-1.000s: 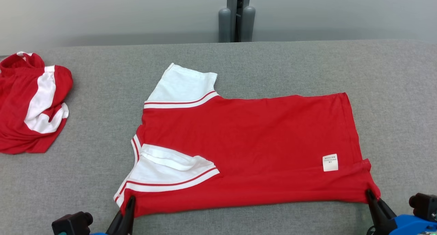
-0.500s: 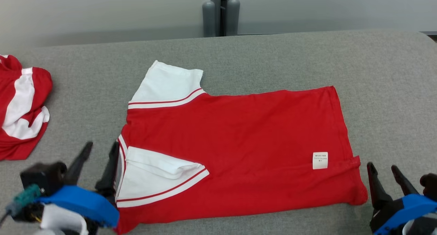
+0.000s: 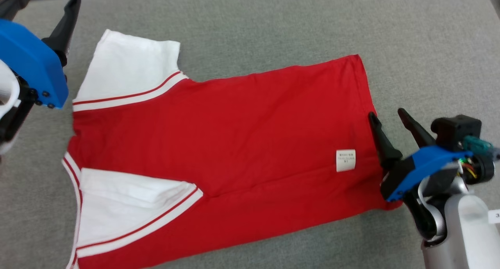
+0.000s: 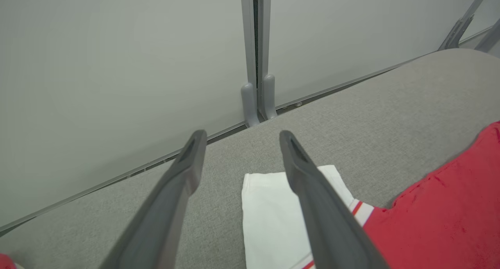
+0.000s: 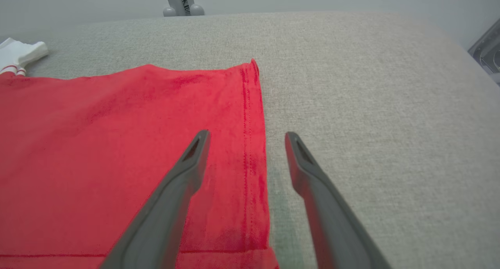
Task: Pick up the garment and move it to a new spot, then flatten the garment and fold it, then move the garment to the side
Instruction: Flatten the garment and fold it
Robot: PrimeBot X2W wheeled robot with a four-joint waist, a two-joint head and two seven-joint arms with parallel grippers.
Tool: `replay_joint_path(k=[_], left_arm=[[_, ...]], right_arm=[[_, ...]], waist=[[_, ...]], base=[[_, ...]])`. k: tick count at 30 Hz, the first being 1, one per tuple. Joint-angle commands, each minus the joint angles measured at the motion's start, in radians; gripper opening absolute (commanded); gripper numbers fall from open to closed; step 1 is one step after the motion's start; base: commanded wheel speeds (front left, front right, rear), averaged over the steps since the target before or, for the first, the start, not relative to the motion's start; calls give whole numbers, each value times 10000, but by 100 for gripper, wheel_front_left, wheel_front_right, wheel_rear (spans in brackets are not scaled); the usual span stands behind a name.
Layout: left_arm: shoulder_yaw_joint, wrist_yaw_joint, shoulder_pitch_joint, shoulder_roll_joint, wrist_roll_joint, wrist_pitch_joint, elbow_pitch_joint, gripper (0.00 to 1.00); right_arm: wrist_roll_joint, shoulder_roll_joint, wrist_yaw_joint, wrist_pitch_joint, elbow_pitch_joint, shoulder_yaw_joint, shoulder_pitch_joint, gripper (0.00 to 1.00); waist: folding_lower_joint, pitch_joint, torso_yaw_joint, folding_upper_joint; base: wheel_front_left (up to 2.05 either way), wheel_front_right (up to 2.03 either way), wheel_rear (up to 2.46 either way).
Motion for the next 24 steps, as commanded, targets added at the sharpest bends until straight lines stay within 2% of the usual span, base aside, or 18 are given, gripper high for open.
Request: replay_joint_path(k=[1,6,9,22,23,24], left_arm=[[-113,-124,-361,36,-13,359,331,100],[-625,-415,-1441,185,182,1641,1781,100],[-882,-573,-1755,202,225,2041,2407,100],[-1184,-719,-1928,-371,-367,2575,3909,100],[-1184,-743,-1940,-426,-418,2557,3941,49],[-1151,-731,-1963,-492,-464,2508,3968,31]], right_arm=[[41,-69,1,-15,88,179,-338,100],[218,-137,1,-139,346,913,-1146,100],[325,-180,1,-234,470,1234,-1479,100],[668,-392,1,-451,696,1876,-2367,100],[637,-419,1,-436,697,1883,-2470,100],[586,-459,1,-426,714,1898,-2584,100]], waist=[[-1,259,-109,-1],[-1,1080,-648,-1],[-1,1432,-887,-1],[-1,1931,-1189,-1],[-1,1944,-1170,-1],[-1,1956,-1145,-1]], base=[[0,0,0],[0,0,0],[0,0,0],[0,0,0],[0,0,0],[0,0,0]])
